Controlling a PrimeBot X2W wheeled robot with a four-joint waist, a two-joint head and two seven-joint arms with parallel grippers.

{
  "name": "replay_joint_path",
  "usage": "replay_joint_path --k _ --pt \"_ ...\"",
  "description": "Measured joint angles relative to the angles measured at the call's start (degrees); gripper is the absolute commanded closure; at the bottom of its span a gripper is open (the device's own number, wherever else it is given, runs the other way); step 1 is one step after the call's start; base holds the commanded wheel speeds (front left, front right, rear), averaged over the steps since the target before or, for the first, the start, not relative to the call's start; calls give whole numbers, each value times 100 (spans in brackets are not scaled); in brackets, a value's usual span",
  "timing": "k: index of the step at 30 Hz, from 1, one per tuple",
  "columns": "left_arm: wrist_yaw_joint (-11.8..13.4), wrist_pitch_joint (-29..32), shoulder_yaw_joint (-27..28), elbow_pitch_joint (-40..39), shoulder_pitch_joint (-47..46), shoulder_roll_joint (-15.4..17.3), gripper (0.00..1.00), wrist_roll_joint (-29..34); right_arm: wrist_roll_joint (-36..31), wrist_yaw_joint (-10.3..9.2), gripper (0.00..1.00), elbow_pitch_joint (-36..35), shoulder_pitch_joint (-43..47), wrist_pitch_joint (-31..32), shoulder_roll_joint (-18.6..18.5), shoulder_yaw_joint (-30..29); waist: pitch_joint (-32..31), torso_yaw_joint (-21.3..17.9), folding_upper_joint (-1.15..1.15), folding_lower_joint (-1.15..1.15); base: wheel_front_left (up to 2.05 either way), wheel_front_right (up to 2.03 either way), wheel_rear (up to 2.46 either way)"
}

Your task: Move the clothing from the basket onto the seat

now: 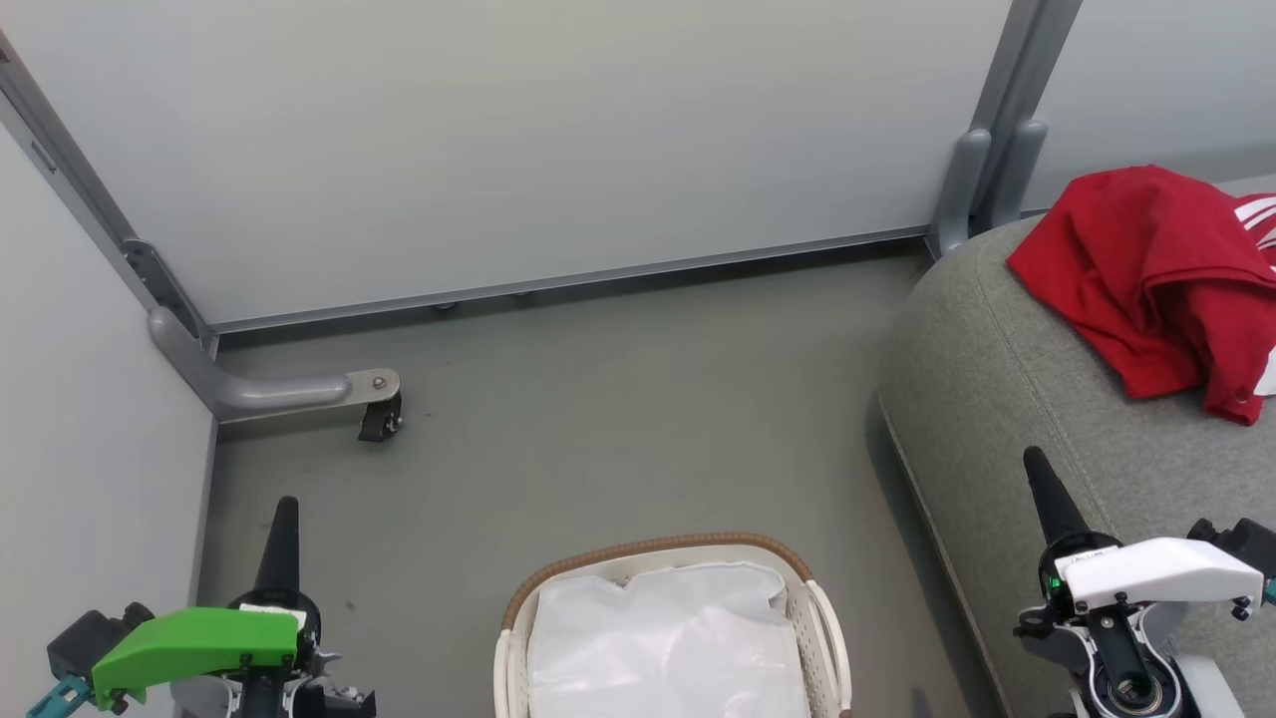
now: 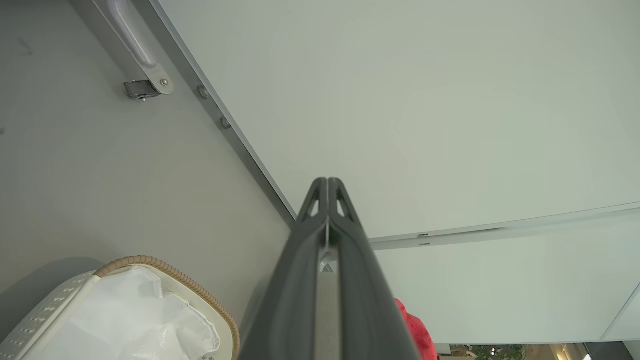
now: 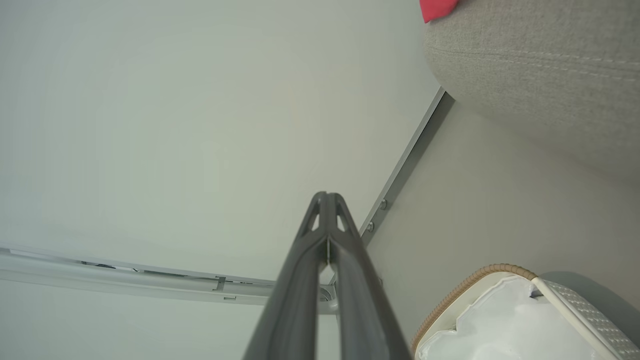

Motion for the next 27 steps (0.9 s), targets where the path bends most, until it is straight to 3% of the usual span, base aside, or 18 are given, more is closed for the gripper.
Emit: replay_joint_path --k 27 --pt "-86 342 188 -57 -121 1 100 -1125 1322 0 100 -103 29 331 -9 -140 -56 -9 0 0 0 0 0"
